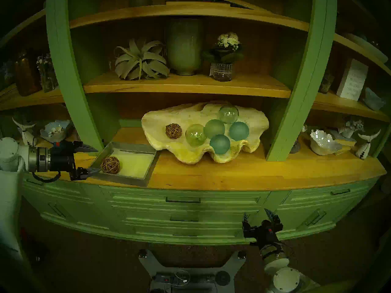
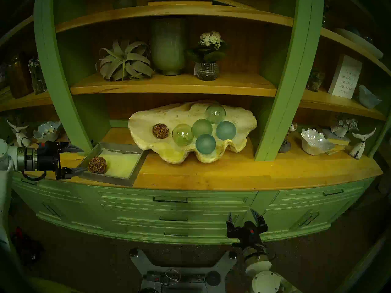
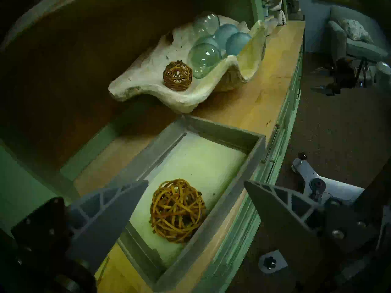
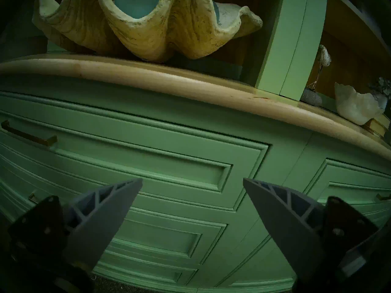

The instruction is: Put wooden balls into bowl

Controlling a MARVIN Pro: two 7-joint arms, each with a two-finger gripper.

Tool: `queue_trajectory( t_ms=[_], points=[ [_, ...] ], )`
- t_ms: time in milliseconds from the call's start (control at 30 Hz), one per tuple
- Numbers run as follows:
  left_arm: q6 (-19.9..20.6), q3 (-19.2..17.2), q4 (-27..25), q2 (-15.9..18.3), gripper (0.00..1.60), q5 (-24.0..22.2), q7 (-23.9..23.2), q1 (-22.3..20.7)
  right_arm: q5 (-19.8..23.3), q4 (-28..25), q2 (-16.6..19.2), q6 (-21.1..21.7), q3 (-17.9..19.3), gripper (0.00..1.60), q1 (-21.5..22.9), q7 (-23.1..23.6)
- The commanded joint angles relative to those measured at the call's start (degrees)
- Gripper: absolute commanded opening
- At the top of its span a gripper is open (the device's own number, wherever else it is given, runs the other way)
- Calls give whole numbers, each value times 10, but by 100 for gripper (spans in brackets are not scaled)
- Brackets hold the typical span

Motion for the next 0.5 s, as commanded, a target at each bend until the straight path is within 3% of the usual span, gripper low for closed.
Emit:
queue_trajectory(
  t_ms=[0,267,467],
  points=[
    [-19,29,1,-7,160,10,31,-35,0,-18,1,-2,2,160,1,-1],
    [-20,75,35,0,160,25,51,-82,0,-17,1,-3,2,160,2,-1],
    [-25,90,59,6,160,33,66,-112,-1,-16,0,-3,2,160,2,0]
  ],
)
